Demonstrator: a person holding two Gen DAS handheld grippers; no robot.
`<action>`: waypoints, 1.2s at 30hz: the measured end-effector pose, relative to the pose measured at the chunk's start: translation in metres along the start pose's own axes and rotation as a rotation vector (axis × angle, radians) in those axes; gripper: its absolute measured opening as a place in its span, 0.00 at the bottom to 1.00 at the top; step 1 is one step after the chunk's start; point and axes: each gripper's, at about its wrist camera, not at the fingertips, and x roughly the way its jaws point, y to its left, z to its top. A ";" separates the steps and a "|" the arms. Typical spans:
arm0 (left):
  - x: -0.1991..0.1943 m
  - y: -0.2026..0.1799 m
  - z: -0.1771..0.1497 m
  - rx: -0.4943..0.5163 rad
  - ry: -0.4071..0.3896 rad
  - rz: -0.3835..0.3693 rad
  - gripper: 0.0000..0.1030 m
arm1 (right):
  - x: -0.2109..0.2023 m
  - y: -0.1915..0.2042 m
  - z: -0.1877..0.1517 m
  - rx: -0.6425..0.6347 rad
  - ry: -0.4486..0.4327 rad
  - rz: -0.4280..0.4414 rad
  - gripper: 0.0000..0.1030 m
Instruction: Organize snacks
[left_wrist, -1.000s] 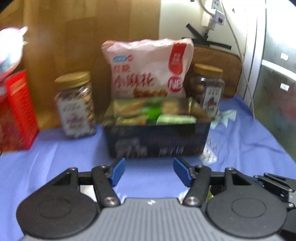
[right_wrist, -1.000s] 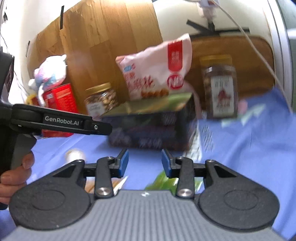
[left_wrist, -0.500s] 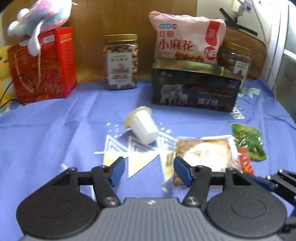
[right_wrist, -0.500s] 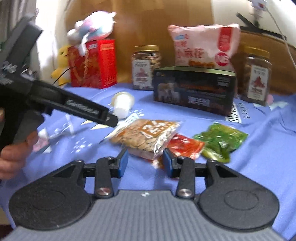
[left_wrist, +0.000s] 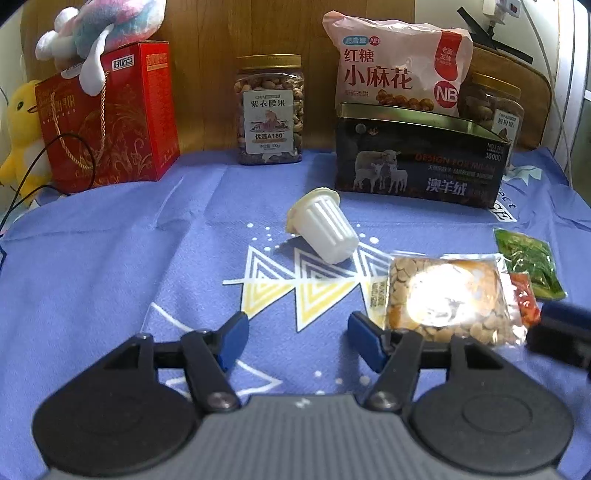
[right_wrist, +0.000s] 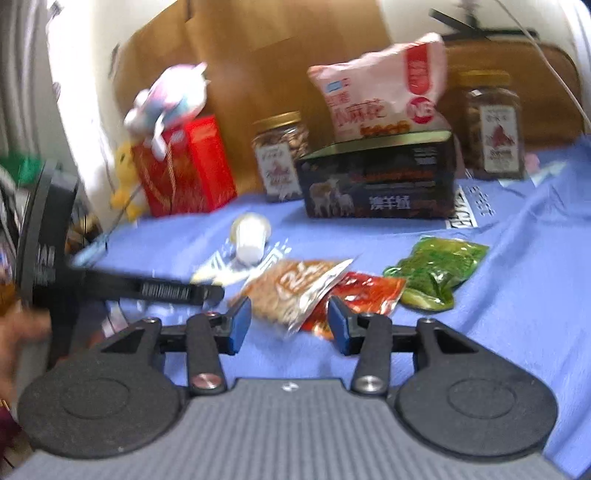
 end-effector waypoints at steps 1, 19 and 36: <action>0.000 0.000 -0.001 0.004 -0.002 0.002 0.60 | 0.002 -0.005 0.002 0.036 -0.002 0.002 0.48; 0.002 -0.001 -0.001 0.019 -0.015 0.020 0.66 | 0.038 -0.012 0.012 0.064 0.025 -0.068 0.25; 0.004 -0.001 -0.002 0.024 -0.028 0.031 0.70 | 0.034 -0.012 0.027 0.073 -0.043 -0.045 0.40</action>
